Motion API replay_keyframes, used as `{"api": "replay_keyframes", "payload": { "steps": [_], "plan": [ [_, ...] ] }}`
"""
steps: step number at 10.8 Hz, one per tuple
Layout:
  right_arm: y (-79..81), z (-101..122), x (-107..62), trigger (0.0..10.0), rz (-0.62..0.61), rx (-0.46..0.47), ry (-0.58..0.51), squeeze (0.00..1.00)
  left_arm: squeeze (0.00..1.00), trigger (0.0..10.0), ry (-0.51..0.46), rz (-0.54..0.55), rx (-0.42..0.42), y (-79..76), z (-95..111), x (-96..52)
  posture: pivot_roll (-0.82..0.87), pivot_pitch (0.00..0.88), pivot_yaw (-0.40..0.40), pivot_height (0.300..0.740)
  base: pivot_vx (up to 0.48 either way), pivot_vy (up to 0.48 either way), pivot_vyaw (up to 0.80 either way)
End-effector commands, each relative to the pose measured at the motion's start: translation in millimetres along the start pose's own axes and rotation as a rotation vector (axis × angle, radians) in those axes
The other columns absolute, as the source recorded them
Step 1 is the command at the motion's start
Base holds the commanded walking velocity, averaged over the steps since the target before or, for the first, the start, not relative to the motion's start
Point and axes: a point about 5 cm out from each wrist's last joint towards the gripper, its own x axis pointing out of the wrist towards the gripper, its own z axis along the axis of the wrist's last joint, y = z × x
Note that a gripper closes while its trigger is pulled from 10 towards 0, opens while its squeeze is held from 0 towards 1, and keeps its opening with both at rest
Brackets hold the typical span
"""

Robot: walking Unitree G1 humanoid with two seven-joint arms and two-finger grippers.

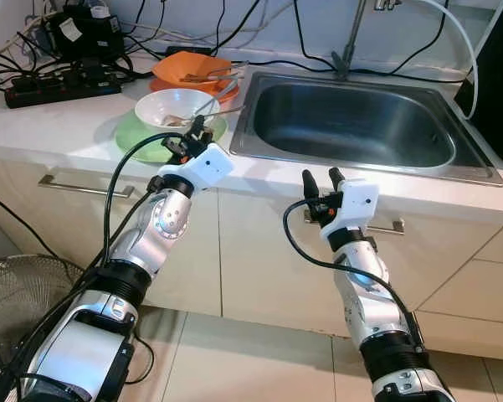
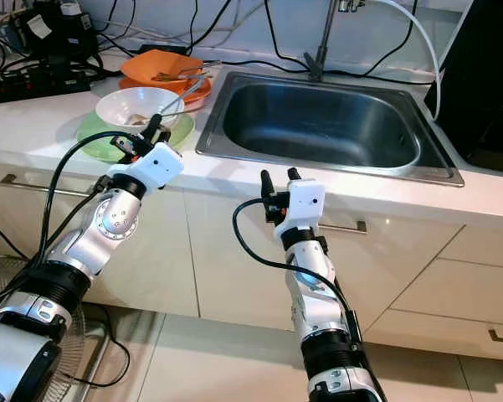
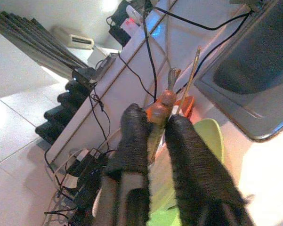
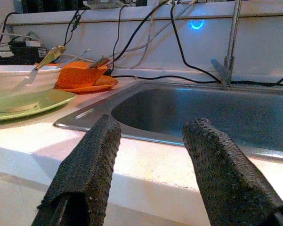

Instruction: Kitchen organization

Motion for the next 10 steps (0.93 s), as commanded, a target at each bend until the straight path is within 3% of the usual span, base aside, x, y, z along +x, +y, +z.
{"api": "replay_keyframes", "payload": {
  "steps": [1, 4, 6, 7, 8, 10],
  "plan": [
    [-0.4, 0, 0.4, 10.0, -0.008, 0.009, -0.001, 0.00, 0.00, 0.0, -0.027, -0.004, 0.003, 0.8, 6, 4.5, 0.18, 0.000, -0.022, 0.740, 0.000, 0.000, 0.00],
    [0.7, -1, 0.4, 10.0, -0.008, 0.012, 0.003, 0.00, 0.00, 0.0, -0.054, -0.013, 0.022, 0.9, 9, 4.4, 0.18, 0.000, -0.021, 0.740, 0.000, 0.000, 0.00],
    [0.3, -1, 0.3, 10.0, -0.009, 0.011, 0.003, 0.00, 0.00, 0.0, -0.115, 0.073, 0.078, 13.4, 18, 6.6, 0.18, 0.000, -0.024, 0.740, 0.000, 0.000, 0.00],
    [0.1, -1, 0.4, 10.0, -0.009, 0.010, 0.003, 0.00, 0.00, 3.1, -0.160, 0.129, 0.143, 23.2, 26, 8.0, 0.18, 0.000, -0.025, 0.740, 0.000, 0.000, 0.00],
    [0.1, -1, 0.6, 10.0, -0.008, 0.009, 0.002, 0.00, 0.00, 10.0, -0.200, 0.173, 0.176, 31.6, 34, 8.6, 0.18, 0.000, -0.025, 0.740, 0.000, 0.000, 0.00],
    [0.5, -1, 1.0, 10.0, -0.008, 0.009, 0.000, 0.00, 0.00, 10.0, -0.298, 0.233, 0.151, 42.7, 55, 7.3, 0.18, 0.000, -0.027, 0.740, 0.000, 0.000, 0.00]
  ]
}}
